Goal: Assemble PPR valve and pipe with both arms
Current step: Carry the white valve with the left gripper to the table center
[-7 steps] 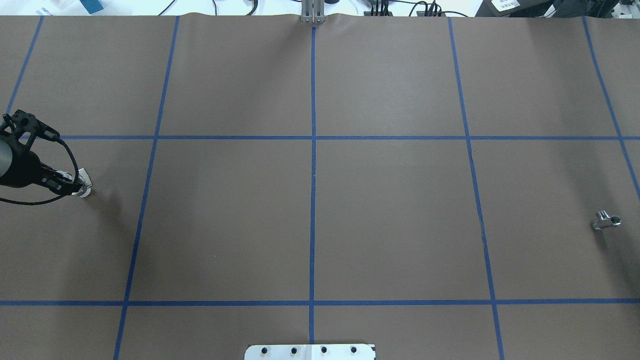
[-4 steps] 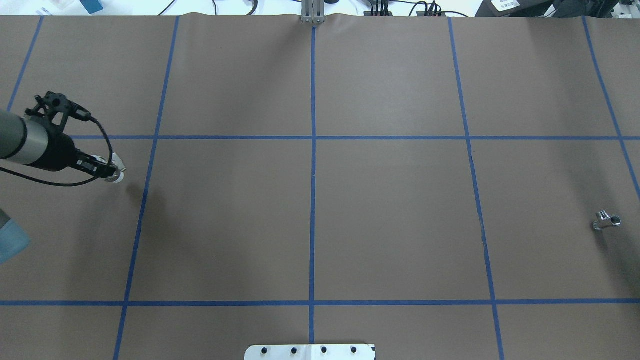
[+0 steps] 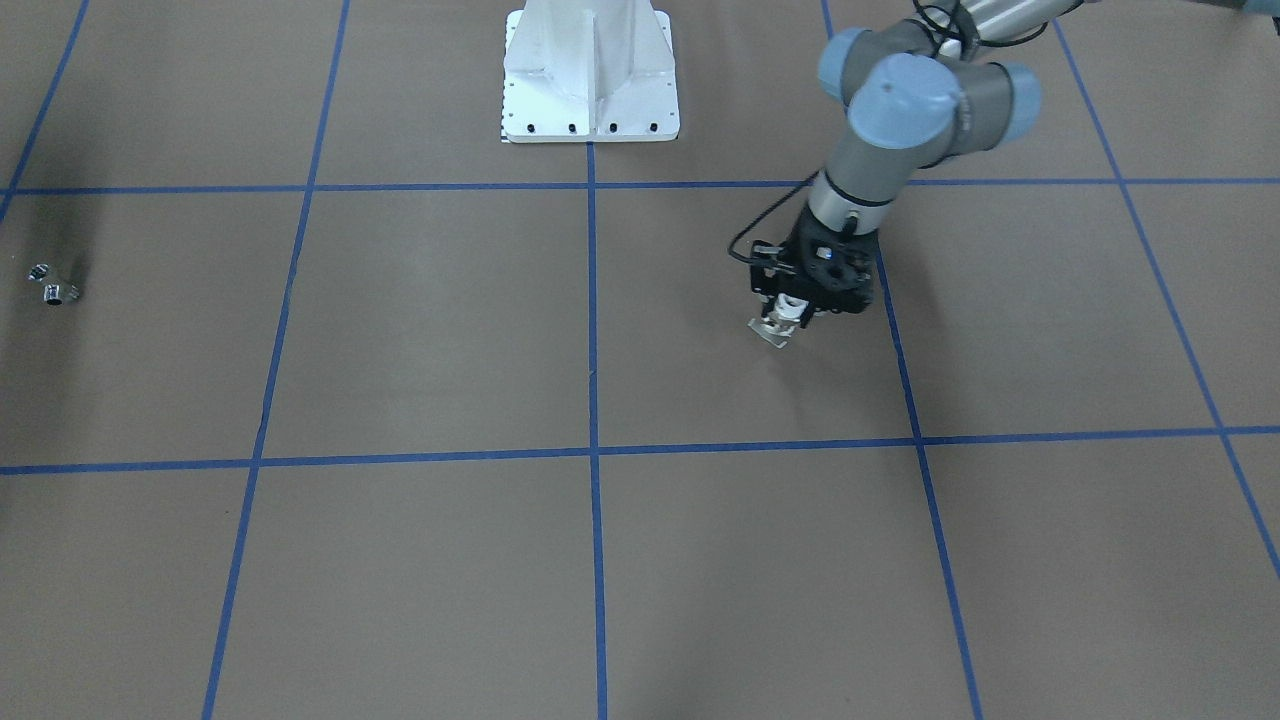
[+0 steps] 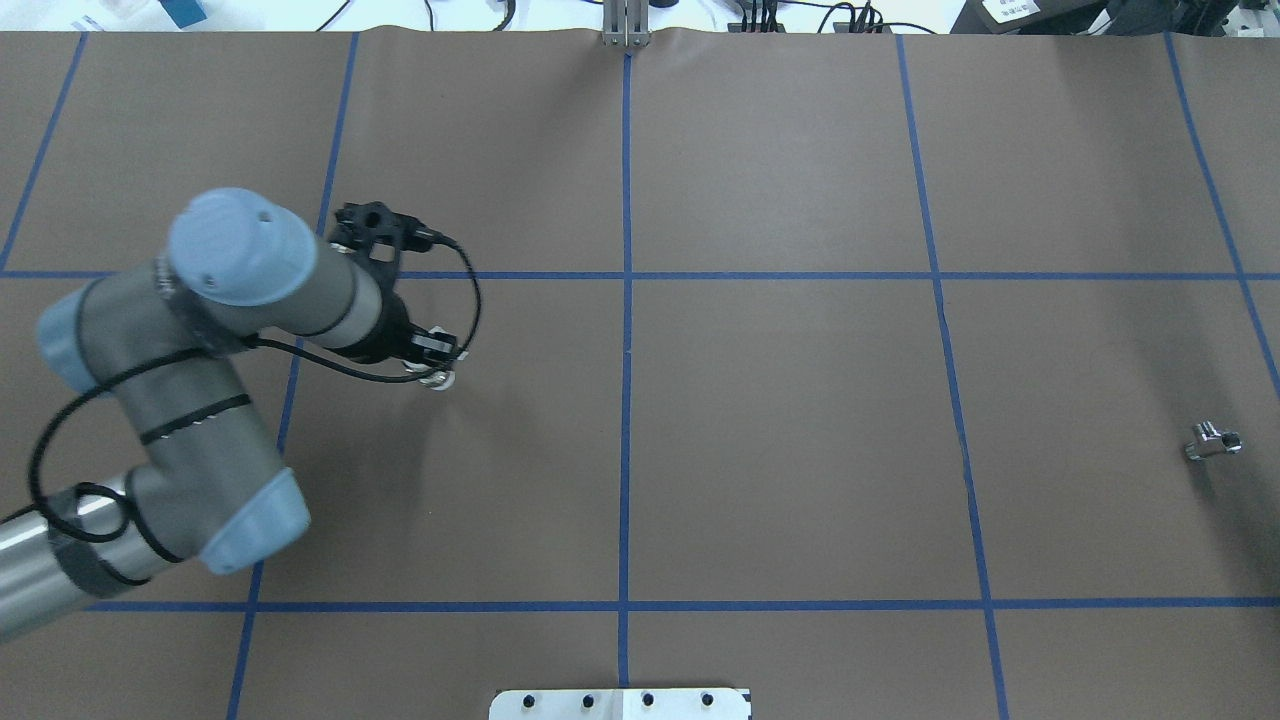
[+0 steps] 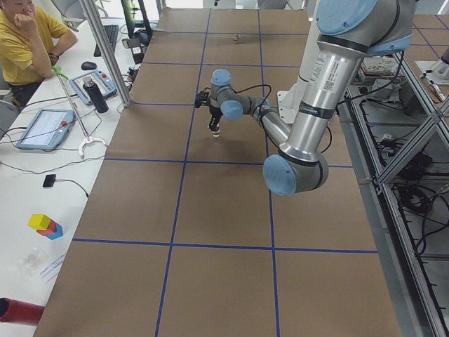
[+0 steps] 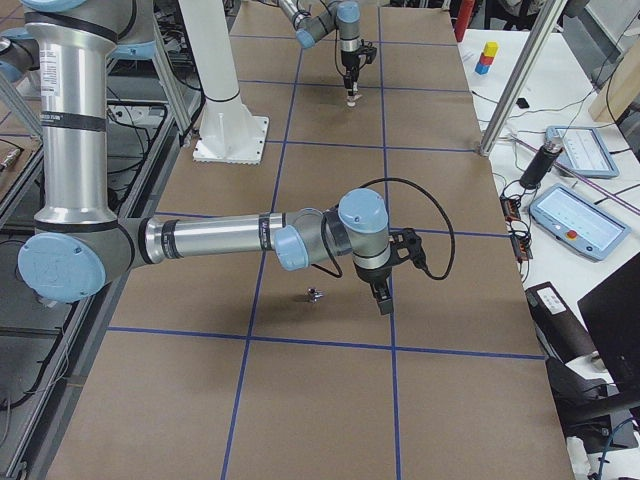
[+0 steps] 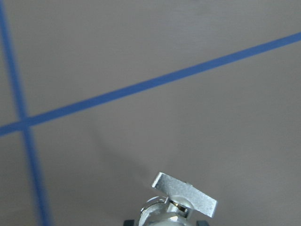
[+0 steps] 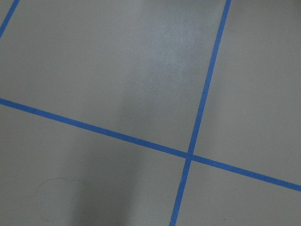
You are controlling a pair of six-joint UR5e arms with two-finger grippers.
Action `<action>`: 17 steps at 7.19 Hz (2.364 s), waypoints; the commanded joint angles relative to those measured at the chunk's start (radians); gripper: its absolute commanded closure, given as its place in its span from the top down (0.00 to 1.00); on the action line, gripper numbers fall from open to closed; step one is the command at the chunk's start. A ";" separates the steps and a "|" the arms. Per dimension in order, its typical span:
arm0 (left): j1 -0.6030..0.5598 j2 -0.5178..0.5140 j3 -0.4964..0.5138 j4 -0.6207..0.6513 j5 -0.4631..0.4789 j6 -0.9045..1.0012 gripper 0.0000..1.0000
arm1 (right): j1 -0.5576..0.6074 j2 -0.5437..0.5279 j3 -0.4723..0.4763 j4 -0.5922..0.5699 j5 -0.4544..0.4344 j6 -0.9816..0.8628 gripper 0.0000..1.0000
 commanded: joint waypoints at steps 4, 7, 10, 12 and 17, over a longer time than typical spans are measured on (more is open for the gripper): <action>0.118 -0.386 0.291 0.107 0.085 -0.183 0.00 | -0.002 0.000 -0.003 0.000 -0.001 0.000 1.00; 0.118 -0.389 0.293 0.104 0.085 -0.187 0.21 | -0.002 0.001 -0.007 0.000 0.001 0.000 1.00; 0.127 -0.389 0.293 0.104 0.085 -0.189 0.25 | -0.002 0.001 -0.007 0.001 0.001 0.001 1.00; 0.141 -0.389 0.294 0.102 0.086 -0.189 0.56 | -0.002 0.001 -0.007 0.001 0.001 0.001 1.00; 0.139 -0.377 0.241 0.079 0.101 -0.180 0.99 | -0.002 0.001 -0.008 0.000 0.001 0.001 1.00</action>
